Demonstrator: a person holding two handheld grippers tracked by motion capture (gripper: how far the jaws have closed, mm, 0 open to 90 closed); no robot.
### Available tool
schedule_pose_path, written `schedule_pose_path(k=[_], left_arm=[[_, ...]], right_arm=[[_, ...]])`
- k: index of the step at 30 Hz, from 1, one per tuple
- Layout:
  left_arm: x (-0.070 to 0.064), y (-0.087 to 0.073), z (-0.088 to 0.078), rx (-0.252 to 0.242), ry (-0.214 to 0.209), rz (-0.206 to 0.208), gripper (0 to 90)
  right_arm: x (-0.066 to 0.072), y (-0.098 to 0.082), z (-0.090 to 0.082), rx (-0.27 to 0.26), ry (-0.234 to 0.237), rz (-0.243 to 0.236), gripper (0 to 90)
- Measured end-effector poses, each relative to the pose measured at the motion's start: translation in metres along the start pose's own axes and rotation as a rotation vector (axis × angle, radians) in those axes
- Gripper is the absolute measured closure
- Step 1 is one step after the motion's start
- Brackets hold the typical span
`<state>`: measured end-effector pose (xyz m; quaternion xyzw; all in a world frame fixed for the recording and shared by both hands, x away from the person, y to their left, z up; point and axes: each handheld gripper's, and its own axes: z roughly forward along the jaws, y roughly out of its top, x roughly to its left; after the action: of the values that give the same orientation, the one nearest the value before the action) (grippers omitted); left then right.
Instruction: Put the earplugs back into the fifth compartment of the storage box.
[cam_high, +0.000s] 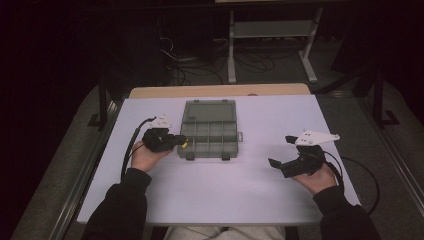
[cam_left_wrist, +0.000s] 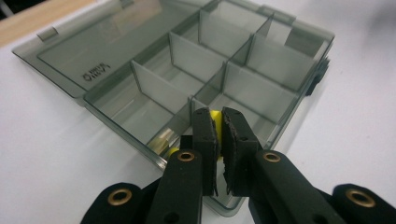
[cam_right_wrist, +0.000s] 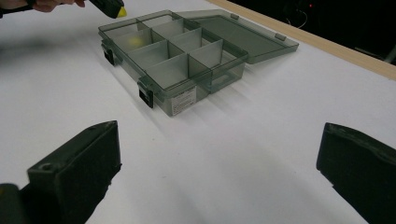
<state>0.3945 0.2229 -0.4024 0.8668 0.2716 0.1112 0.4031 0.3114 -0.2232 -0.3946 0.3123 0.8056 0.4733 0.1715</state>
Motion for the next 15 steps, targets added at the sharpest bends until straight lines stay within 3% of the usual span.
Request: schedule_pose_path(k=[7, 10, 13, 15], left_arm=[[-0.0018, 0.0009, 0.0064, 0.037, 0.045, -0.005, 83.0], [-0.0019, 0.0021, 0.0058, 0.028, 0.057, -0.023, 81.7], [-0.0014, 0.0027, 0.0027, 0.013, 0.049, -0.029, 71.7], [-0.0003, 0.0027, -0.0004, -0.002, 0.055, -0.039, 70.2]], right_arm=[[0.0003, -0.0001, 0.0002, 0.001, 0.000, 0.000, 0.0], [0.0003, 0.0001, 0.0001, 0.000, 0.000, -0.002, 0.0], [0.0003, 0.0000, 0.0003, 0.002, 0.000, -0.001, 0.0], [0.0003, 0.0000, 0.0002, 0.001, 0.001, -0.001, 0.0]])
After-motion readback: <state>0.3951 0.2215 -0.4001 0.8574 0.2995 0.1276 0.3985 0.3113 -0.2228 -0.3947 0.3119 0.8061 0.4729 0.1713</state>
